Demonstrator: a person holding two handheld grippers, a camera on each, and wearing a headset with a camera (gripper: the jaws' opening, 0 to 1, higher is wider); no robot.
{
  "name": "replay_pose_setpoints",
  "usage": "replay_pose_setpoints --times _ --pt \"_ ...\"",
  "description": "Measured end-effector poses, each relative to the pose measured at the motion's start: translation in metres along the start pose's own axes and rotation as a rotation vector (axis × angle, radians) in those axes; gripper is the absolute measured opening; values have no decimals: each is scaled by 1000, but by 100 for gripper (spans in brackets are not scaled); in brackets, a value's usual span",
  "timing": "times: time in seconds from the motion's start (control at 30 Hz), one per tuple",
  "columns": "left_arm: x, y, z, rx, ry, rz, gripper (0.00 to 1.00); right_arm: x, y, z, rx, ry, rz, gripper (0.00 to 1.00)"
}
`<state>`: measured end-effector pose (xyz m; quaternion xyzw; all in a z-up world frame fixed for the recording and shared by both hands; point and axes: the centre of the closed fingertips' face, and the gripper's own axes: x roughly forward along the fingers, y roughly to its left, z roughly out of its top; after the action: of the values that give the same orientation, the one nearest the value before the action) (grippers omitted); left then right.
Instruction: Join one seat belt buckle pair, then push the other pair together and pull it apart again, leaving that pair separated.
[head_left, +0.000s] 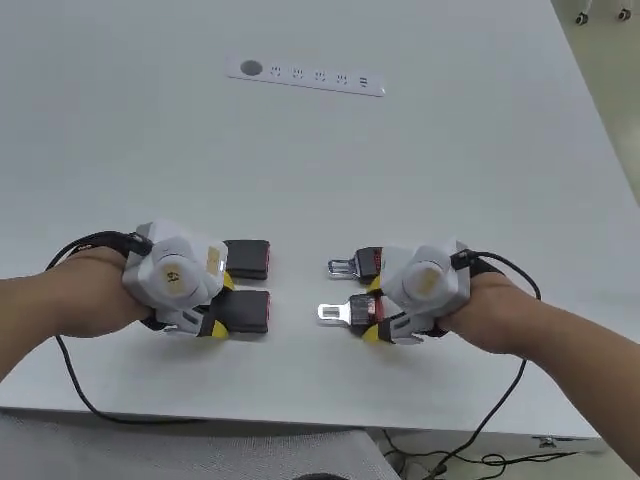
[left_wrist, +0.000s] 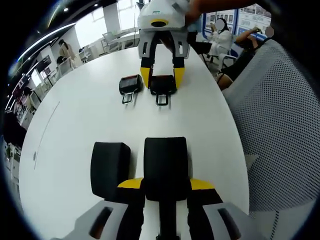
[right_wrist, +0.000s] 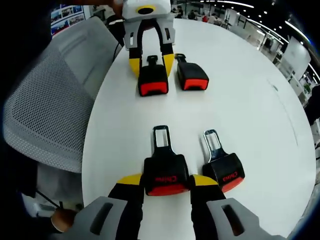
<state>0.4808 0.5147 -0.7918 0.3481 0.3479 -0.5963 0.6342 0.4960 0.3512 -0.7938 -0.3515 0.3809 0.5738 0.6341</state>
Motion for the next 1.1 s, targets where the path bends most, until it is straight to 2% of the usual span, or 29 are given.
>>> replay_pose_setpoints --times 0.2,0.33,0.57,0.7,1.1 --pt "0 -1 0 -23 10 -9 33 2 0 -1 20 -3 -7 33" --pt "1 0 -1 -51 -3 -7 33 3 -1 0 32 4 -9 33" --pt "0 -2 1 -42 7 -3 33 5 2 4 36 38 -15 33" --pt "1 -1 0 -40 9 -8 33 9 4 12 56 17 -25 33" --pt "0 -3 1 -46 8 -7 33 25 17 46 40 -5 -24 33"
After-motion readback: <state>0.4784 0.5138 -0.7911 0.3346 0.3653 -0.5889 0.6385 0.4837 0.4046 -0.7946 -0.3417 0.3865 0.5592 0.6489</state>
